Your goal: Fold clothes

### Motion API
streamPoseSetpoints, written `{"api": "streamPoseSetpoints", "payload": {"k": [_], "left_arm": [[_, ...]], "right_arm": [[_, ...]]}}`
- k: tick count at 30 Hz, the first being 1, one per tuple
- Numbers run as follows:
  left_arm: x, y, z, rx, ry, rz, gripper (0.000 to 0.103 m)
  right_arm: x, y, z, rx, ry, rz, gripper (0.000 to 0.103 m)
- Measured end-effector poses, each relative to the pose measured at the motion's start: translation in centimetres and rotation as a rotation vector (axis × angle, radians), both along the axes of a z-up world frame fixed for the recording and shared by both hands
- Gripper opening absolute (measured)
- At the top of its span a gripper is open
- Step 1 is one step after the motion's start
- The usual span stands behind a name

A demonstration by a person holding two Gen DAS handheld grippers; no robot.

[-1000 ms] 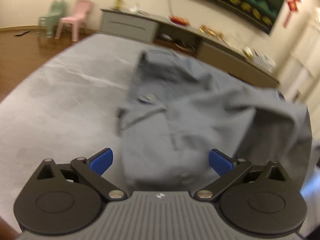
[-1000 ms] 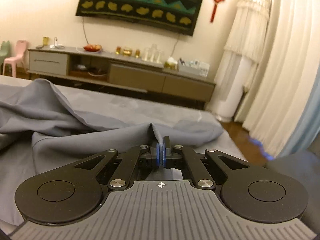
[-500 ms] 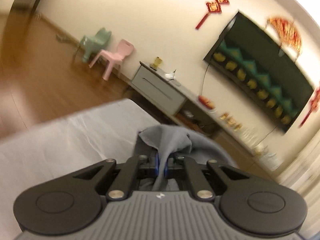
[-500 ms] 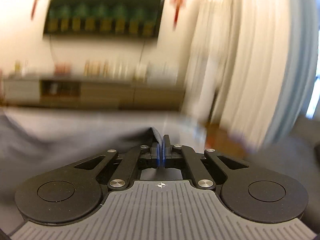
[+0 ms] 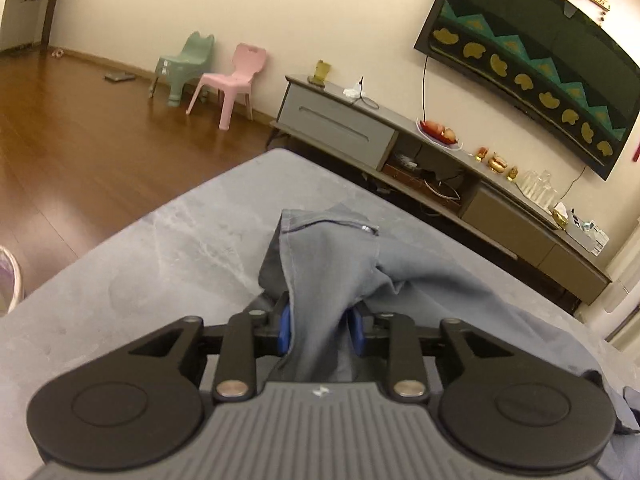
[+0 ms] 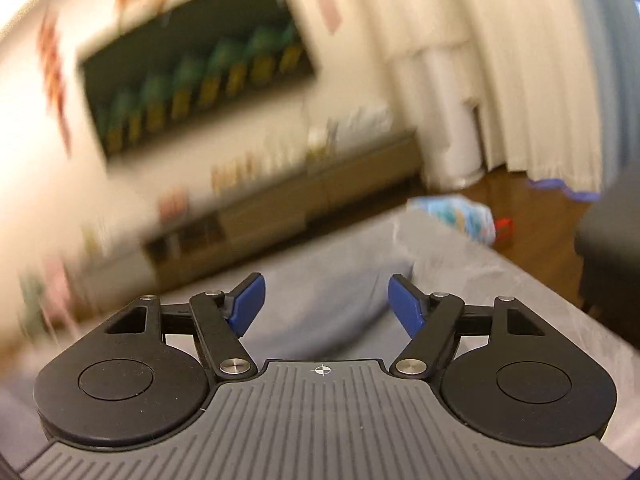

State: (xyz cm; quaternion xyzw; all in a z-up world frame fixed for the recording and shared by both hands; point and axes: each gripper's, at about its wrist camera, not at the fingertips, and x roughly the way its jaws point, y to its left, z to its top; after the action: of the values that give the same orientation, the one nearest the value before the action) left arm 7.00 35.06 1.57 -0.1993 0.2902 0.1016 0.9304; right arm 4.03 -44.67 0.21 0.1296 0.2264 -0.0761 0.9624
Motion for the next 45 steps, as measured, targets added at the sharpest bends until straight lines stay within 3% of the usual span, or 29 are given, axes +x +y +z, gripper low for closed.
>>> {"api": "streamPoseSetpoints", "payload": {"k": [2,3,5,8,10,12,13,14,17,20,22,23,24,25,26,27,29,32,34,36,40,43,45], "left_arm": [[0.5,-1.0,0.7,-0.005,-0.033,-0.024,0.038],[0.7,-1.5,1.0,-0.005,-0.049,-0.038,0.044],[1.1,-2.8,1.7,0.01,-0.076,-0.067,0.046],[1.7,-4.3,2.3,0.057,-0.107,-0.077,0.05],[1.4,-4.5,2.3,0.08,-0.11,-0.062,0.051],[0.9,-4.0,2.4,0.085,-0.115,-0.036,0.051],[0.5,-3.8,2.6,0.079,-0.123,-0.025,0.051],[0.1,-3.6,2.9,0.066,-0.135,-0.016,0.051],[-0.8,-2.9,3.6,-0.006,-0.188,-0.02,0.052],[-1.4,-3.1,4.3,-0.038,-0.238,-0.053,0.057],[-1.6,-3.4,4.4,-0.034,-0.246,-0.072,0.066],[-1.3,-3.6,4.1,-0.027,-0.233,-0.076,0.067],[-1.1,-3.7,3.8,-0.019,-0.22,-0.08,0.069],[-0.9,-3.9,3.6,-0.011,-0.205,-0.082,0.07],[-0.5,-3.8,3.2,-0.002,-0.184,-0.076,0.07],[-0.1,-3.8,2.9,0.011,-0.167,-0.065,0.07],[0.3,-3.3,2.5,0.036,-0.149,-0.034,0.07],[0.8,-2.4,2.1,0.067,-0.133,0.016,0.07],[1.9,-1.6,1.6,0.073,-0.109,0.034,0.07],[3.3,-0.9,1.2,0.064,-0.086,0.019,0.07],[6.8,-1.3,1.3,0.091,-0.049,-0.091,0.074],[10.1,-2.0,1.6,0.123,-0.015,-0.201,0.093],[13.8,-2.5,1.5,0.154,0.036,-0.258,0.093]], "right_arm": [[3.5,3.0,-0.6,-0.088,0.113,0.101,0.074],[5.2,4.7,-0.9,-0.138,0.151,0.155,0.083],[8.5,8.6,-1.5,-0.247,0.194,0.255,0.094],[13.4,12.6,-4.1,-0.378,0.293,0.285,0.094],[15.8,13.0,-6.5,-0.389,0.397,0.259,0.08],[16.1,12.3,-7.9,-0.381,0.475,0.208,0.039],[15.5,11.9,-8.1,-0.378,0.485,0.187,0.034],[14.3,11.4,-7.9,-0.374,0.473,0.168,0.025],[11.0,9.7,-7.8,-0.379,0.459,0.106,0.024],[10.4,8.7,-8.1,-0.381,0.484,0.059,0.024],[10.9,8.7,-8.2,-0.384,0.48,0.032,0.038],[11.3,8.8,-8.3,-0.403,0.466,0.013,0.053],[11.9,8.8,-8.4,-0.407,0.459,0.005,0.052],[12.7,8.7,-8.6,-0.396,0.459,0.007,0.045],[13.6,8.3,-9.0,-0.362,0.465,0.017,0.013],[14.3,7.5,-9.1,-0.313,0.454,0.024,0.0],[14.5,5.8,-7.6,-0.213,0.374,0.021,0.0],[13.3,2.1,-0.6,0.07,0.085,-0.019,0.0],[13.3,0.2,2.7,0.121,-0.024,-0.075,0.0],[15.4,-0.8,3.3,0.065,0.008,-0.155,0.0],[18.5,-2.5,-2.0,0.044,0.22,-0.24,0.0],[15.7,-2.3,-4.6,0.087,0.208,-0.213,0.0],[14.0,-2.7,-5.9,0.112,0.215,-0.21,0.0]]}}
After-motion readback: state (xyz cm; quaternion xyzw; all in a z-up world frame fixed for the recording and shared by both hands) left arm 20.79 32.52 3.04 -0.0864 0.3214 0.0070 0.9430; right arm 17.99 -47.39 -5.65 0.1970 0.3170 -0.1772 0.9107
